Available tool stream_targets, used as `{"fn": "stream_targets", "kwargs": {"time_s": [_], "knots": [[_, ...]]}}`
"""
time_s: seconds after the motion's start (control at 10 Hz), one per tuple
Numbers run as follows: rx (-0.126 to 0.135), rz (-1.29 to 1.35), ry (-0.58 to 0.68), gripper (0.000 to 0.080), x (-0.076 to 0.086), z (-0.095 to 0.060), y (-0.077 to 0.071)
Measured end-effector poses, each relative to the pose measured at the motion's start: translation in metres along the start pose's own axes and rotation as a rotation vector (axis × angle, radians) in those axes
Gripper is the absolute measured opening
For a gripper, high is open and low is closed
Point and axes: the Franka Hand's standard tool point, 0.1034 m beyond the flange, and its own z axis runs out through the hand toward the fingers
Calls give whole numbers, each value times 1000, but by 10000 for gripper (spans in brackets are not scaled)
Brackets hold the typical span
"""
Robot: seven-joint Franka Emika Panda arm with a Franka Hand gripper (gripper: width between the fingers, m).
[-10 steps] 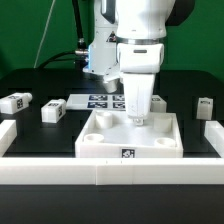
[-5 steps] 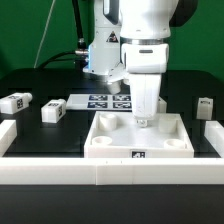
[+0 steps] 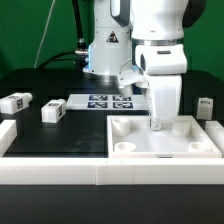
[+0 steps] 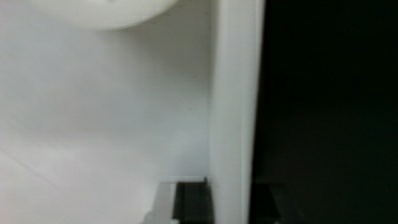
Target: Assemble one leg
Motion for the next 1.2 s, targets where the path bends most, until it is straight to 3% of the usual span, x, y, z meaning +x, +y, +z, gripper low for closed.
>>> {"fn": "stream_targets", "kwargs": {"time_s": [0.2,0.8,1.0,1.1,1.2], "knots": [[-7,-12,7,63,16,1,10],[8,36,2,70,16,2,9],[8,37,2,431,16,2,9],[8,37,2,431,15,2,9],[8,37,2,562,15,2,9]]}}
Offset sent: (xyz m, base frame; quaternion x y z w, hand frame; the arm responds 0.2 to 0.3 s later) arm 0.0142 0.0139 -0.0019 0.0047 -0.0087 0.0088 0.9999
